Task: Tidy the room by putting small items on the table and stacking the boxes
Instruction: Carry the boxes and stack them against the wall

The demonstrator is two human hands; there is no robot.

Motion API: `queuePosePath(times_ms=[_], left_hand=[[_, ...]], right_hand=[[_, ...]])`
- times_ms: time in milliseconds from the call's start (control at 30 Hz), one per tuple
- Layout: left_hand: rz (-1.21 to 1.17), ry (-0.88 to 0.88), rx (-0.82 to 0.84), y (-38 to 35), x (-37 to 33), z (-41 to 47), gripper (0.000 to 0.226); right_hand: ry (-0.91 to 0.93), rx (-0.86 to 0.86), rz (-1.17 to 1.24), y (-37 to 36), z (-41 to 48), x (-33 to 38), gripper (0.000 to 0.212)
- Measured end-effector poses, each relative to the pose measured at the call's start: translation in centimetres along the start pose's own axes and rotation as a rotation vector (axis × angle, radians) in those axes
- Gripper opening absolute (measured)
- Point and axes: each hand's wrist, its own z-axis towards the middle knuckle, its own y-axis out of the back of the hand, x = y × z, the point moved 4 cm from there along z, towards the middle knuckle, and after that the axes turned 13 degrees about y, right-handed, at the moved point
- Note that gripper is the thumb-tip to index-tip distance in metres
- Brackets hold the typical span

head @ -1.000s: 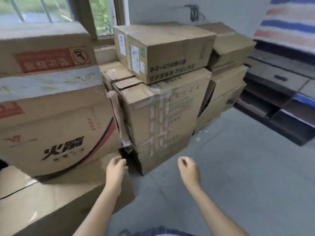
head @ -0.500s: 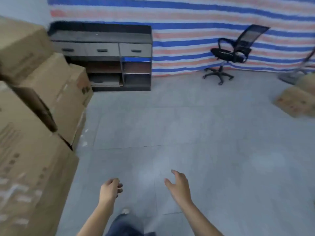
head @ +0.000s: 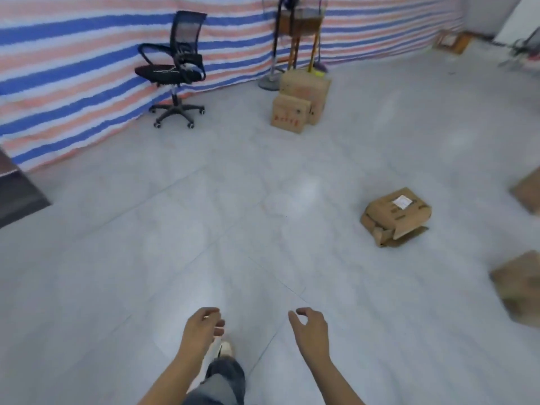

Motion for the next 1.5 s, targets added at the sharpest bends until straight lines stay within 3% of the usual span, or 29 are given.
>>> queuePosePath(times_ms=[300,567,800,1167,1367,1500], left_hand=[[-0.083,0.025,0.05,0.1,-12.3,10.8,0.014],[0.08,0.183,0.137,-6.1,-14.4,17.1,0.014],[0.339,0.137,0.316,-18.4,-16.7,16.1,0.013],[0.538,-0.062,0.433,-41.7,-24.0,11.8,0.01],[0.692,-0.08,0.53,-51.5,-24.1,9.6,0.013],[0.752,-0.04,0.505,-58.3,-24.9,10.5,0.013]], right_hand=[[-0.121,-0.121,-0.026,0.7,10.9,3.9,0.031],[-0.334,-0.209,-0.07,3.4,12.3,1.2,0.028],[-0.587,-0.376,-0.004,9.2,12.3,-5.5,0.028],[-0.415,-0.713,0.182,30.3,25.7,-12.1,0.031],[-0.563,-0.701,0.25,32.3,25.6,-17.7,0.03],[-0.678,-0.766,0.299,35.6,26.1,-21.7,0.031]])
